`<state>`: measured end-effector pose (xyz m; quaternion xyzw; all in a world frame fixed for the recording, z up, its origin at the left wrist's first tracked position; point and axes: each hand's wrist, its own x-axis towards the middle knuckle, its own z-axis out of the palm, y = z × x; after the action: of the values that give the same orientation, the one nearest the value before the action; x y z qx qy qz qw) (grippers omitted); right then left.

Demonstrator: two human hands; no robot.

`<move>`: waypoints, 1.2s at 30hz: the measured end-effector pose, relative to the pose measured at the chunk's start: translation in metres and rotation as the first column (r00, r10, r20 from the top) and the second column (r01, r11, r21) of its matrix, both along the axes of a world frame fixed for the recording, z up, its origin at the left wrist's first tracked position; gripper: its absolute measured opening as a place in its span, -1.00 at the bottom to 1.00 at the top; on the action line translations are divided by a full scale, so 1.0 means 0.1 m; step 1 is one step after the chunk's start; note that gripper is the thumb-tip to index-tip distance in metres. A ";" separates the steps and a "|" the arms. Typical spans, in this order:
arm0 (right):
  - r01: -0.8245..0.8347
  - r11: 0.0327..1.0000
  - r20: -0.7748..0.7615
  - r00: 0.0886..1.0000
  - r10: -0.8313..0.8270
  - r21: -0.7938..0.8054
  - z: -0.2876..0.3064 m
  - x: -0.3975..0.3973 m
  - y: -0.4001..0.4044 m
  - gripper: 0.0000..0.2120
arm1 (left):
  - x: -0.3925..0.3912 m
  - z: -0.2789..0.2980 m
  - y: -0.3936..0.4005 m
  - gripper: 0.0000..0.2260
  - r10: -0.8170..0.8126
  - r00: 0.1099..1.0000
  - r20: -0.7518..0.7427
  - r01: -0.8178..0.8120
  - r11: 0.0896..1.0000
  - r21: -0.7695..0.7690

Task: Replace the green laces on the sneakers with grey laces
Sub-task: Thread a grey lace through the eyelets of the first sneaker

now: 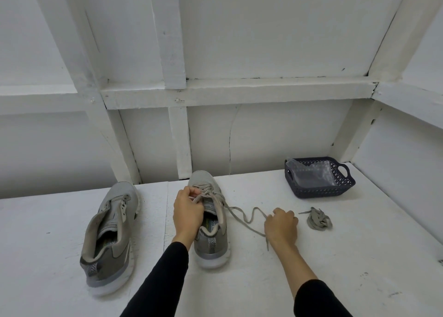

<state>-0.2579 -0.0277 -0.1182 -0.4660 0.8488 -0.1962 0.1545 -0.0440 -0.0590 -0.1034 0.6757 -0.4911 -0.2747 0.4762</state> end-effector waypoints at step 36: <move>-0.033 0.869 0.637 0.667 0.386 -0.493 0.74 1.01 -0.32 -0.88 | 0.60 0.19 0.11 -0.91 -0.250 0.861 -0.444 0.360 0.915 0.183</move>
<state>-0.1570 -0.0596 -0.0439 -0.4712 0.5909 -0.5292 0.3857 0.0164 -0.0484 -0.0846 0.5718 -0.4412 -0.5448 0.4261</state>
